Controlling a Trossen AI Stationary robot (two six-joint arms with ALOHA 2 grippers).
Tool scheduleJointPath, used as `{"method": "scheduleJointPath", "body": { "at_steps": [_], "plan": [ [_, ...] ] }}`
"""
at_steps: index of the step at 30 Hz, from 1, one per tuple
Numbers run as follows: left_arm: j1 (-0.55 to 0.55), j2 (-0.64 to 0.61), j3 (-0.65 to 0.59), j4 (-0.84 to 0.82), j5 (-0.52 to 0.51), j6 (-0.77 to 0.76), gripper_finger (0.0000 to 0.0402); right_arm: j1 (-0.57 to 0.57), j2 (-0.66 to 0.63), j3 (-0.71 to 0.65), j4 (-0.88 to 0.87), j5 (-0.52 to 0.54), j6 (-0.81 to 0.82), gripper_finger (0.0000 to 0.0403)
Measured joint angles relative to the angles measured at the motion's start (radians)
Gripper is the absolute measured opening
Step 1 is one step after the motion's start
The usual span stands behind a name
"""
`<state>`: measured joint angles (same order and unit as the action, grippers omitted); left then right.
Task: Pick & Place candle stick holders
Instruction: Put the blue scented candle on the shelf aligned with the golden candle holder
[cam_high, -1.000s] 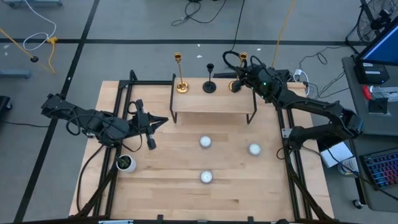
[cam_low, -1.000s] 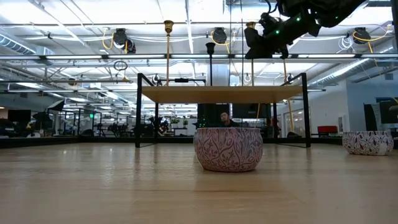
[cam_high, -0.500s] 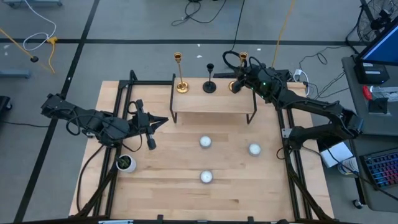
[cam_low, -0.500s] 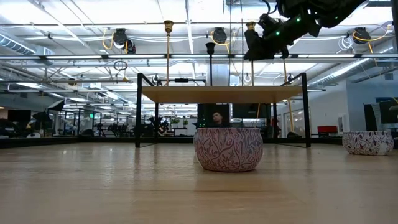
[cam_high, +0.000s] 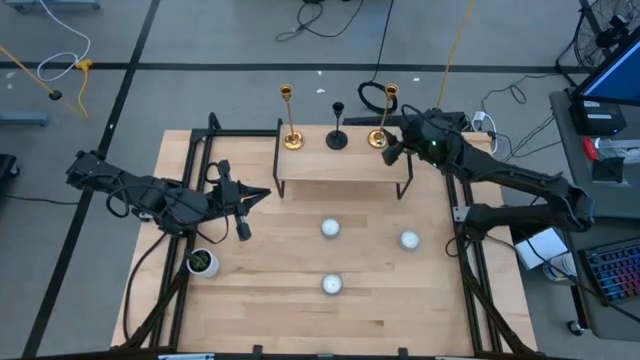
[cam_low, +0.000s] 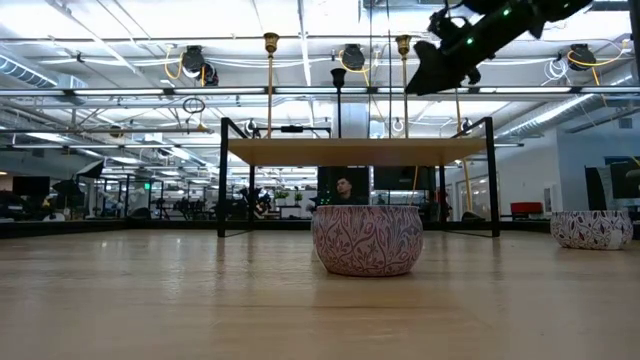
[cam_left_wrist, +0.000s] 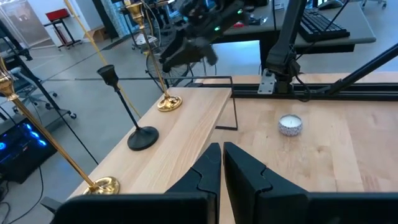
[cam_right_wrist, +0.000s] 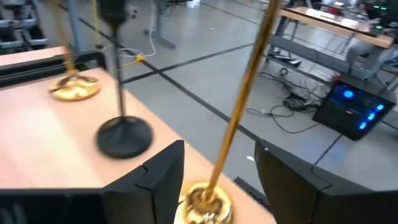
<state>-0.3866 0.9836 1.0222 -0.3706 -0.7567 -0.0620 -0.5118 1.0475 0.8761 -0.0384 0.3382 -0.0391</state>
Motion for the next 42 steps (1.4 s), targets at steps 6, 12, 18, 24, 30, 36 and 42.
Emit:
{"method": "scheduleJointPath", "body": {
  "at_steps": [6,12,18,24,30,36,42],
  "plan": [
    [0.0,0.0,0.0,-0.027,0.042,-0.001,0.0026,0.09,-0.104,0.0,-0.172,-0.001,0.074,0.0198],
    [-0.007,0.04,-0.003,-0.078,0.145,-0.092,0.0026,0.226,-0.143,-0.011,-0.38,-0.103,0.175,0.0199],
    [-0.008,0.164,-0.033,-0.085,0.278,-0.125,0.0026,0.364,-0.146,-0.125,-0.287,-0.292,0.208,0.0192],
    [0.003,0.315,-0.033,-0.024,0.283,-0.264,0.0026,0.477,-0.146,-0.308,0.018,-0.367,0.255,0.0181],
    [0.06,0.416,-0.033,0.058,0.285,-0.278,0.0026,0.539,-0.146,-0.481,0.323,-0.393,0.237,0.0176],
    [0.167,0.483,-0.033,0.135,0.357,-0.383,0.0027,0.532,-0.146,-0.577,0.502,-0.387,0.208,0.0175],
    [0.25,0.576,-0.033,0.222,0.495,-0.346,0.0029,0.531,-0.14,-0.612,0.522,-0.386,0.209,0.0174]
  ]
}}
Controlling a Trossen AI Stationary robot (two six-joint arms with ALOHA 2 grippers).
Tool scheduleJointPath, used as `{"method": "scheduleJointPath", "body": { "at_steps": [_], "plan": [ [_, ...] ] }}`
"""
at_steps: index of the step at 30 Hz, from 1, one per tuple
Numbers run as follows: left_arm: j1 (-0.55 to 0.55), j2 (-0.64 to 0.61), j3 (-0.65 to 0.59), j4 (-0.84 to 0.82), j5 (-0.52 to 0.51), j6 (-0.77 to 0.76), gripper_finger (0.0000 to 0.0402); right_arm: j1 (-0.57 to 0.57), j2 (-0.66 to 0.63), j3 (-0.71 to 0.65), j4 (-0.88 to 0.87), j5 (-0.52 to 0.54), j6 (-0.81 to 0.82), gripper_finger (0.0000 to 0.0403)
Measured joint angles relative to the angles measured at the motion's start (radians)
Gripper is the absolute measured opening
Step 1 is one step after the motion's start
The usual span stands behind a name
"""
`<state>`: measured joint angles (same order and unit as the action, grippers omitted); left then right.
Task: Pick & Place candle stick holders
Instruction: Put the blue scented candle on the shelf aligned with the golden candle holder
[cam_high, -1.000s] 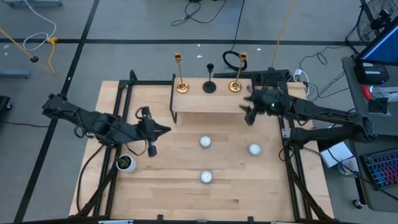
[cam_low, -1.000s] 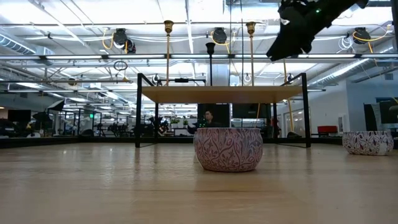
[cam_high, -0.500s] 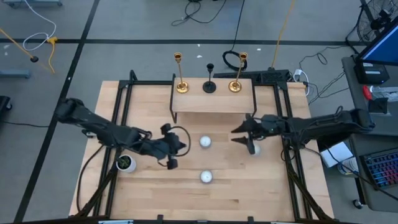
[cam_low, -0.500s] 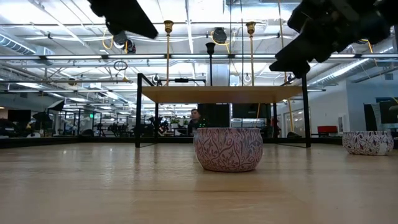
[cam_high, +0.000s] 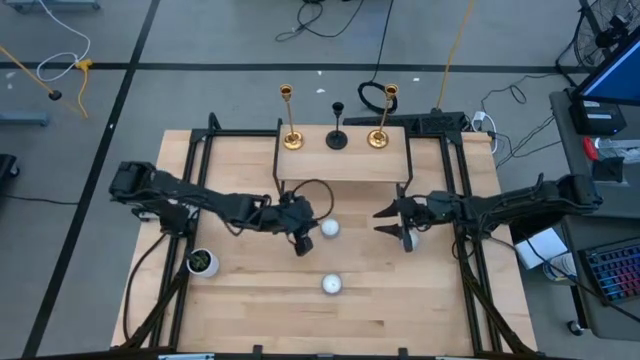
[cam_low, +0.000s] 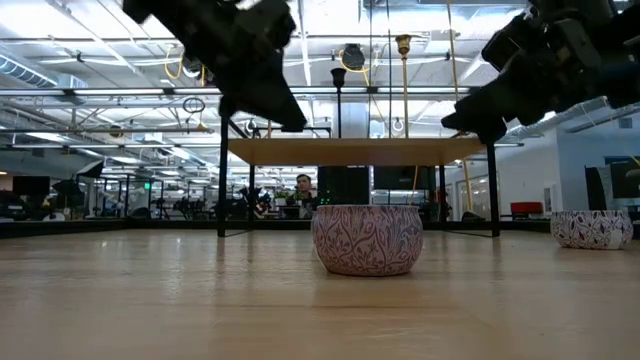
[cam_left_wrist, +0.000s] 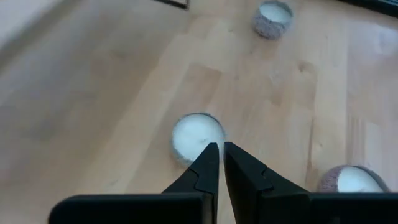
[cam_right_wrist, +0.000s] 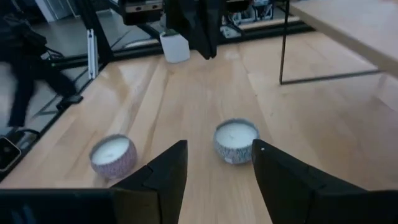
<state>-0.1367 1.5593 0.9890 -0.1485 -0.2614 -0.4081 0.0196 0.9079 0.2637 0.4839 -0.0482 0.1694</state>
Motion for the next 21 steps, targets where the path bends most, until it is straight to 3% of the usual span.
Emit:
{"method": "scheduleJointPath", "body": {
  "at_steps": [7,14,21],
  "plan": [
    [0.055,0.09,0.0,0.07,0.132,0.013,0.0099,0.0,0.033,-0.017,0.008,0.0,0.001,0.0172],
    [0.06,0.165,0.0,0.182,0.09,-0.08,0.0163,0.0,0.062,-0.018,0.028,0.001,-0.006,0.0171],
    [0.06,0.209,0.001,0.195,-0.004,-0.145,0.016,0.0,0.072,-0.019,0.044,0.001,-0.006,0.0171]
  ]
}}
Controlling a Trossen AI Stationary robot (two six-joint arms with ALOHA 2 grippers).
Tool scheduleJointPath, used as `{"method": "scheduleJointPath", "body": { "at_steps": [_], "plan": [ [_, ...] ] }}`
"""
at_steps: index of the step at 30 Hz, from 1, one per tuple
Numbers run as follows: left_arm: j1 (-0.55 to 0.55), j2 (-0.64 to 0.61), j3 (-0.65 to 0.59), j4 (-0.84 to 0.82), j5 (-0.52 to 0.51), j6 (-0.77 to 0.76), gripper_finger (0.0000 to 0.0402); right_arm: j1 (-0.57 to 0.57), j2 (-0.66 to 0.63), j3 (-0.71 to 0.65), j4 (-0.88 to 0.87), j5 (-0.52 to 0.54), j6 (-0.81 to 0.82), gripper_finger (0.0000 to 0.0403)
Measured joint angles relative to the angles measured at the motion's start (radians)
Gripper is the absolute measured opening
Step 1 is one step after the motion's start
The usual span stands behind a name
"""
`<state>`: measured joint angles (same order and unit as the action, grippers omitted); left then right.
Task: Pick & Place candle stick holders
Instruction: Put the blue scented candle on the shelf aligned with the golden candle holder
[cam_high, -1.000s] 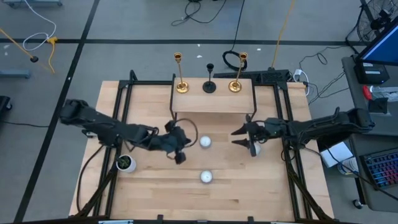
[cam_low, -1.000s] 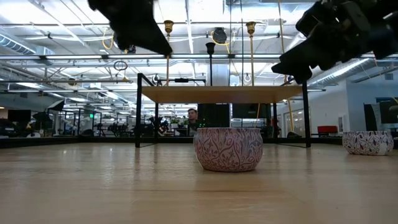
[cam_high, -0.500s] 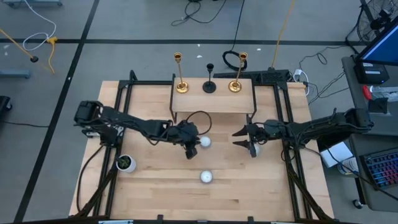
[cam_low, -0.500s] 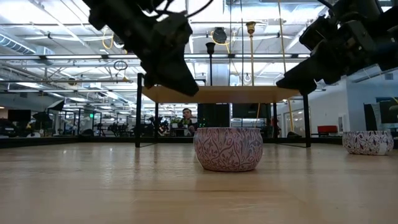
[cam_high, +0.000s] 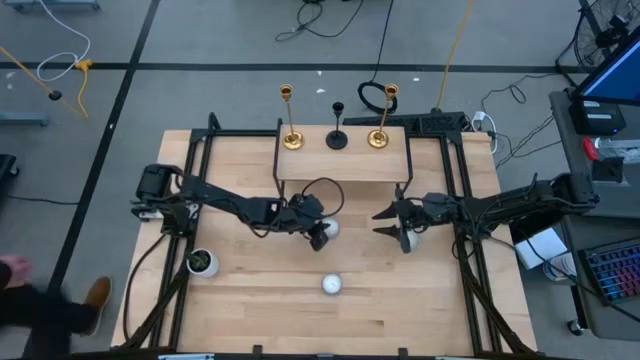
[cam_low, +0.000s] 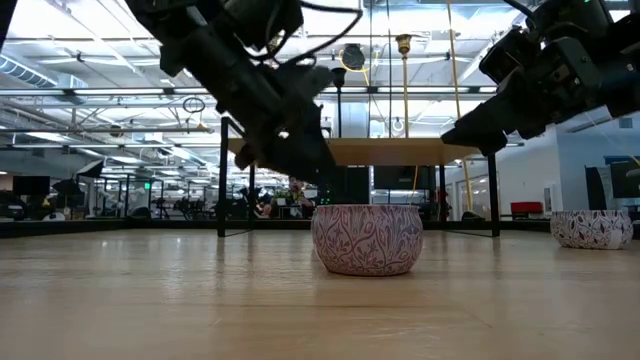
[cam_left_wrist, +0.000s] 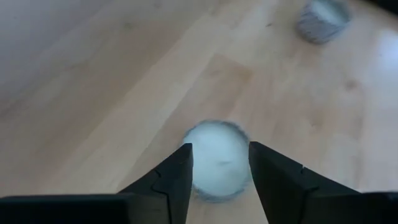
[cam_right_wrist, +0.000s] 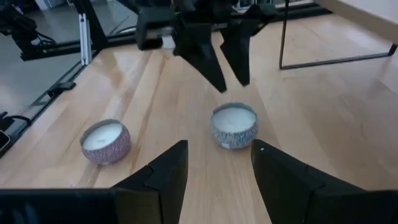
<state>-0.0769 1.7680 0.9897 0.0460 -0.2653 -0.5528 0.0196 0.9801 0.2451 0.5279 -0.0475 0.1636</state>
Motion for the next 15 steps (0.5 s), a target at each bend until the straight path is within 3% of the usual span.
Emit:
{"method": "scheduleJointPath", "body": {
  "at_steps": [15],
  "plan": [
    [0.0,0.075,0.0,-0.033,-0.047,-0.033,0.0111,0.0,0.001,0.0,0.0,-0.001,0.0,0.0171]
  ]
}}
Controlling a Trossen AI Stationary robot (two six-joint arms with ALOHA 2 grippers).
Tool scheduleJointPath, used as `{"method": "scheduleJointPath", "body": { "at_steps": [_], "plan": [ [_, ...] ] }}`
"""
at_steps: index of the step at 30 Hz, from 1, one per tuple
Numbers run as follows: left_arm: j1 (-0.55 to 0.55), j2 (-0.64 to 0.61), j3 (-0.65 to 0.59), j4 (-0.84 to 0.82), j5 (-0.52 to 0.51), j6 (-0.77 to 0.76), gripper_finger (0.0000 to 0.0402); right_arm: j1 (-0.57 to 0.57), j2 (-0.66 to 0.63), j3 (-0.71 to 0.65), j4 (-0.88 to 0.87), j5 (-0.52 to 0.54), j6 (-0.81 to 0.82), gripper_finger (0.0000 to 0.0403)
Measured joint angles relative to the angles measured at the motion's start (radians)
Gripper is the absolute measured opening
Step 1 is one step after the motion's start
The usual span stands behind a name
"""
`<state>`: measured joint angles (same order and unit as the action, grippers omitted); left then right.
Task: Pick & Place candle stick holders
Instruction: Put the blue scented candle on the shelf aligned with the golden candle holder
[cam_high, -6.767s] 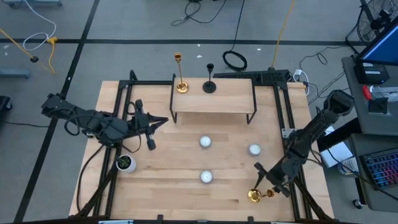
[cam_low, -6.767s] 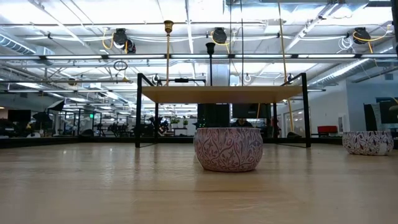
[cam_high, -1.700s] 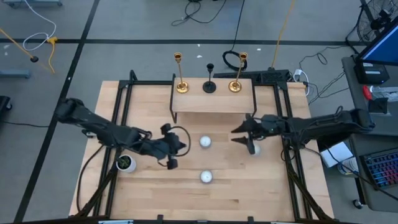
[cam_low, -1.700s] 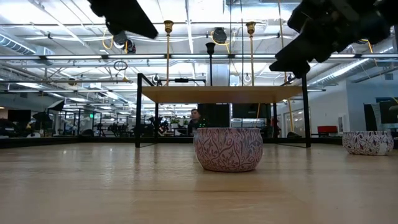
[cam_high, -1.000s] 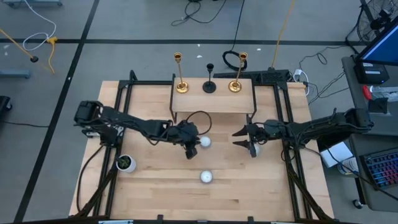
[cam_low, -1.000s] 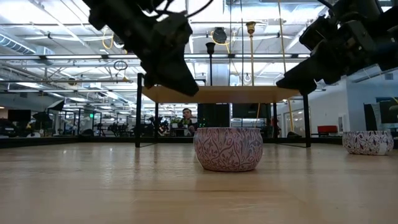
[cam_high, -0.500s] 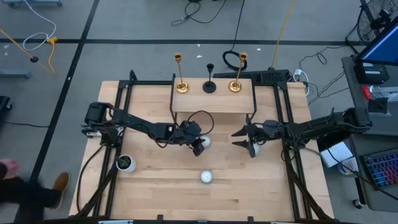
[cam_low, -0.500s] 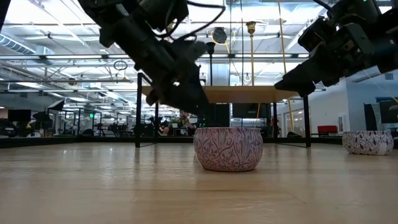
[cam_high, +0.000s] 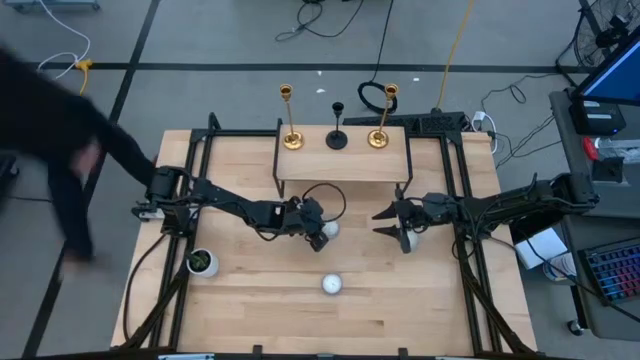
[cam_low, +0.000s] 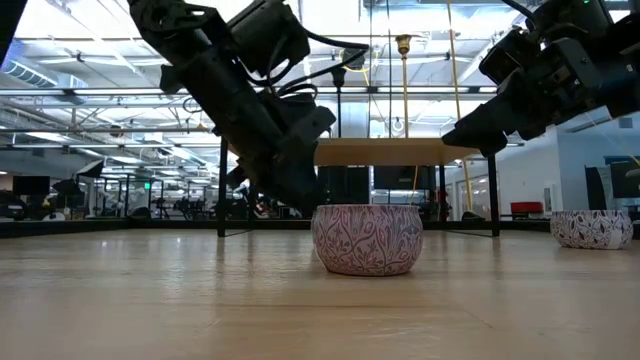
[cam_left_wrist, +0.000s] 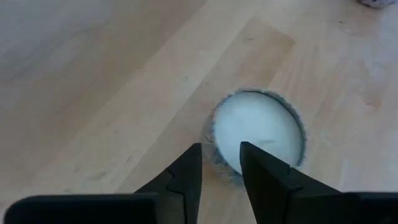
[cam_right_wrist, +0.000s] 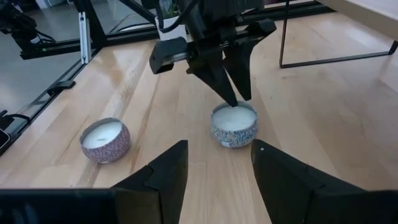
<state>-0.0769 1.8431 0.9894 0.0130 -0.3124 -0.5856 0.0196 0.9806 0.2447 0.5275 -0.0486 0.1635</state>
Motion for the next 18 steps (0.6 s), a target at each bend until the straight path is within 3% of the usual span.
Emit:
{"method": "scheduleJointPath", "body": {
  "at_steps": [12,18],
  "plan": [
    [0.02,0.0,0.0,-0.063,0.006,0.01,0.001,0.0,0.0,0.0,0.0,0.0,0.0,0.0171],
    [0.033,0.0,0.0,-0.071,0.024,0.019,0.0013,0.0,0.0,0.0,0.0,0.0,0.0,0.0171]
  ]
}}
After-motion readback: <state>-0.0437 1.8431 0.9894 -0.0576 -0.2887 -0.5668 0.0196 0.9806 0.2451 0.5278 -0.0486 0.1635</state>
